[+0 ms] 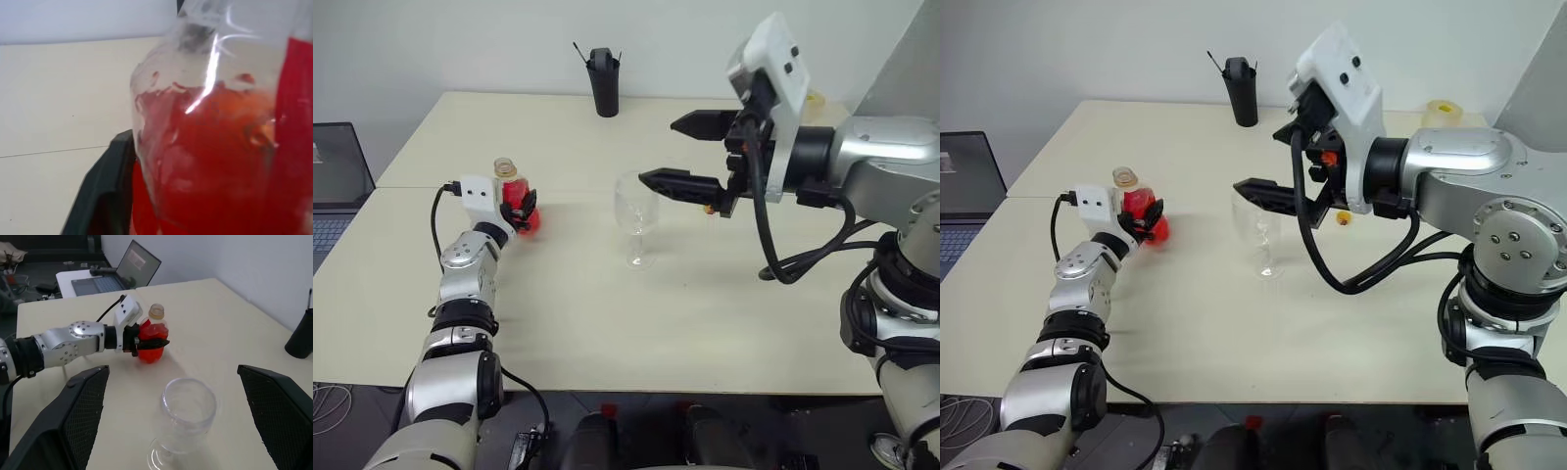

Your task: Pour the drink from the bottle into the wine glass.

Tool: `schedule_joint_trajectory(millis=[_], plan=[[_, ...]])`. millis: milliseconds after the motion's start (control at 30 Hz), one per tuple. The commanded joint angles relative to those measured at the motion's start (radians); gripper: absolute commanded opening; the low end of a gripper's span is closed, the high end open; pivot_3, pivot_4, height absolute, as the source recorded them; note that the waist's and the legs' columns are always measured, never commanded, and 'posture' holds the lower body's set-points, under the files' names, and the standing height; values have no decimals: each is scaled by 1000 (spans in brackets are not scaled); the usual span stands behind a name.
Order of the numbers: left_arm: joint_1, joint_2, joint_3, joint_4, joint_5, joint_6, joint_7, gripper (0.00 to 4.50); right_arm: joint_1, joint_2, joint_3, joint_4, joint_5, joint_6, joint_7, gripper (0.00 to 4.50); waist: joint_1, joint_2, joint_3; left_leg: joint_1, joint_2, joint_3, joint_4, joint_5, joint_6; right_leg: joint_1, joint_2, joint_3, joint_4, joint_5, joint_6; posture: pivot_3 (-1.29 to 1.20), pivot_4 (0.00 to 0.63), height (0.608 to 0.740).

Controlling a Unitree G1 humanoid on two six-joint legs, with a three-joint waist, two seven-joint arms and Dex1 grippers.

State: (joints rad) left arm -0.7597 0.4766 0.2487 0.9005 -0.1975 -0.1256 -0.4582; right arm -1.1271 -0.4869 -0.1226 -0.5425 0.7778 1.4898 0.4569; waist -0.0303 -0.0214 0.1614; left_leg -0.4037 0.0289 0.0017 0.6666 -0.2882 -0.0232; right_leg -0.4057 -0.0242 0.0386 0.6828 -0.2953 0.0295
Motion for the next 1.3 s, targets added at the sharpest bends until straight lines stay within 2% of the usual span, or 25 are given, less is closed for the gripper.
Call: schedule_joint_trajectory(millis=[33, 133, 200, 267, 333, 400, 467, 567, 633, 867, 1000, 1300], plan=[[-39, 34, 6, -14, -8, -21, -49, 1387, -34, -21, -37, -5, -7, 19, -34, 4500, 0, 0, 0, 0, 0, 0, 0, 0, 0, 0, 0, 0, 0, 0, 0, 0, 150, 740], [-61, 40, 1, -51, -29, -5, -123, 986, -30, -30, -46, -11, -24, -31, -53, 4500, 0, 0, 0, -1, 0, 0, 0, 0, 0, -1, 0, 0, 0, 0, 0, 0, 150, 740], [-70, 38, -2, -80, -39, 6, -167, 903, 117, -53, -135, -102, 9, -58, -37, 4500, 2, -3, -2, -2, 0, -1, 0, 0, 0, -2, 2, -1, 0, 0, 0, 0, 150, 740], [-82, 41, -28, -132, -30, 11, -218, 903, 429, -85, -264, -255, 24, -162, 35, 4500, 19, -13, -8, -7, 0, -5, 0, 0, 0, -2, 3, -2, -2, 0, 0, 0, 150, 740], [-95, 51, -65, -171, 6, -5, -244, 902, 631, -88, -318, -340, 16, -269, 64, 4500, 26, -11, -6, -15, 0, -13, 3, 2, -4, -2, 3, -8, -2, 0, 1, 0, 150, 740], [-103, 60, -96, -185, 37, -28, -257, 902, 745, -88, -320, -369, -1, -353, 63, 4500, 25, -4, -2, -21, -3, -8, 6, 2, -5, -10, 2, -5, -1, -1, 2, 0, 150, 740], [-122, 64, -121, -183, 64, -51, -258, 901, 852, -110, -298, -386, -42, -433, 80, 4500, 25, -4, -2, -24, -3, -4, 12, 2, -5, -15, 2, -3, 4, 0, 3, 0, 150, 740], [-165, 67, -175, -162, 130, -113, -244, 900, 985, -115, -258, -395, -97, -557, 104, 4500, 22, -4, -1, -18, -3, -5, 13, 1, 1, -9, 5, -3, 3, 1, 4, 0, 150, 740], [-188, 66, -200, -145, 162, -147, -235, 900, 1026, -100, -236, -398, -107, -619, 100, 4500, 15, -4, -1, -10, -3, -4, 12, 0, 1, -3, 7, -1, 3, 2, 4, 0, 150, 740], [-266, 77, -275, -40, 283, -310, -185, 900, 1087, -24, -103, -367, -282, -884, 38, 4500, 0, -4, -1, -11, -3, -3, 12, 1, 0, -3, 8, 0, 1, 2, 4, 0, 150, 740], [-322, 86, -311, 12, 347, -405, -150, 899, 1137, 0, -97, -354, -291, -1017, 84, 4500, 3, -4, -1, -11, -3, -4, 12, 1, 0, -3, 7, -1, 1, 2, 4, 0, 150, 740], [-380, 94, -365, 62, 433, -525, -88, 899, 1185, 69, -23, -315, -248, -1051, 67, 4500, 4, -4, -1, -11, -3, -4, 13, 2, -2, -3, 6, -1, 1, 2, 4, 0, 150, 740]])
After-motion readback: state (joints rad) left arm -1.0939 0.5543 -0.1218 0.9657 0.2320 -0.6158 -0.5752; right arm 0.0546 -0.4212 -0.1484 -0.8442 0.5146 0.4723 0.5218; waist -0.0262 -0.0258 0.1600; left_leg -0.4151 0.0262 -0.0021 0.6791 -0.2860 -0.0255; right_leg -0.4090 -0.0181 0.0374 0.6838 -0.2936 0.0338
